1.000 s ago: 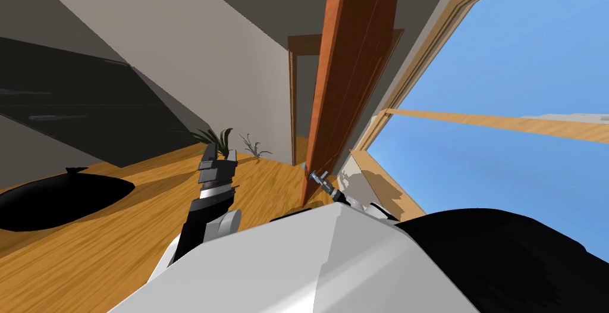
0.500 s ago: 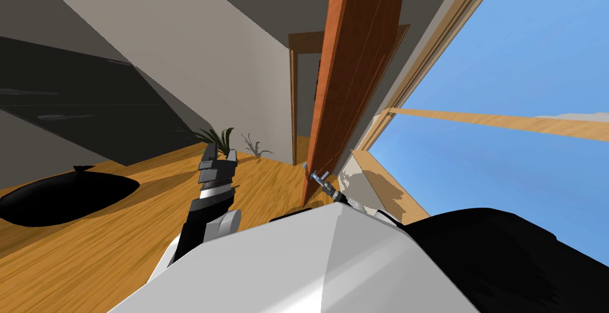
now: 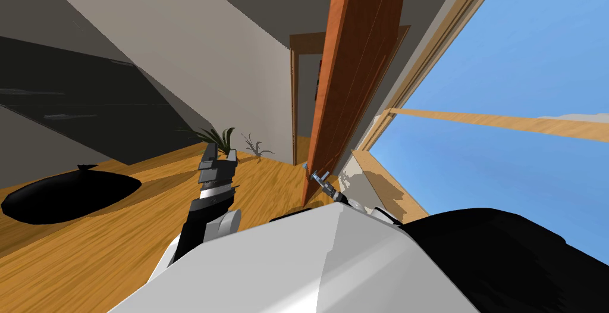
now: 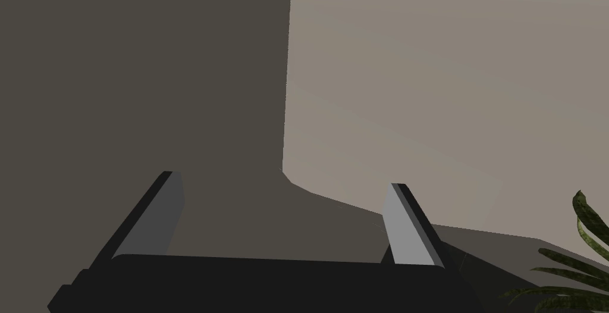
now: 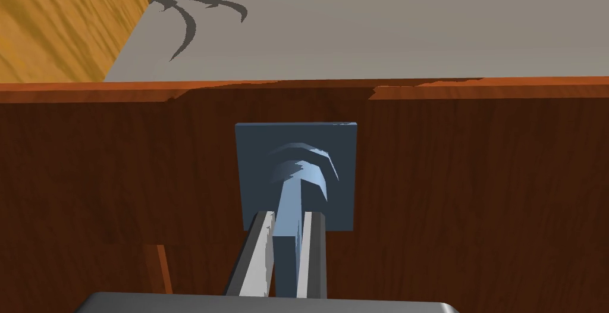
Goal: Pull the door open
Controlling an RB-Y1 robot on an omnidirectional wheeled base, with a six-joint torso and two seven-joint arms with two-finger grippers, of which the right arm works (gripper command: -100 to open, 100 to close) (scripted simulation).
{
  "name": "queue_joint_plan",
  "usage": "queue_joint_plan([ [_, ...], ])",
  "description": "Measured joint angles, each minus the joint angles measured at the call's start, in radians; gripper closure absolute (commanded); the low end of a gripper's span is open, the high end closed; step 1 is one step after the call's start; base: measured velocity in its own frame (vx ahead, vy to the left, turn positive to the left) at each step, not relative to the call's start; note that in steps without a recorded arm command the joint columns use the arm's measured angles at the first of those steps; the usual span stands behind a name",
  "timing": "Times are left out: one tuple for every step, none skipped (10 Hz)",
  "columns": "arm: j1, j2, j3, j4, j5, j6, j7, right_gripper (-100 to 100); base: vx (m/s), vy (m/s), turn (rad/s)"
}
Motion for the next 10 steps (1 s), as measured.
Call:
queue_joint_plan([
  [0.036, -0.013, 0.001, -0.053, 0.002, 0.007, -0.005, 100, 0.0, 0.0, 0.0],
  [0.019, -0.01, 0.002, -0.015, 0.004, -0.015, -0.004, 100, -0.003, 0.002, 0.013],
  [0.014, -0.01, 0.003, 0.007, 0.005, -0.035, -0.002, 100, -0.005, -0.003, 0.045],
  [-0.003, -0.009, 0.004, 0.055, 0.009, -0.07, 0.002, 100, -0.007, -0.008, 0.018],
  [0.017, -0.017, 0.005, 0.026, 0.01, -0.07, -0.001, 100, -0.011, -0.017, 0.028],
  [0.016, -0.019, 0.007, 0.037, 0.014, -0.082, -0.002, 100, -0.011, -0.021, 0.052],
  [0.026, -0.022, 0.009, 0.033, 0.017, -0.094, -0.001, 100, -0.019, -0.027, 0.03],
  [0.024, -0.025, 0.01, 0.05, 0.02, -0.113, 0.0, 100, -0.022, -0.036, 0.037],
  [0.05, -0.038, 0.011, 0.02, 0.022, -0.116, -0.004, 100, -0.019, -0.032, -0.001],
  [0.043, -0.037, 0.012, 0.04, 0.024, -0.129, -0.004, 100, -0.018, -0.028, 0.024],
])
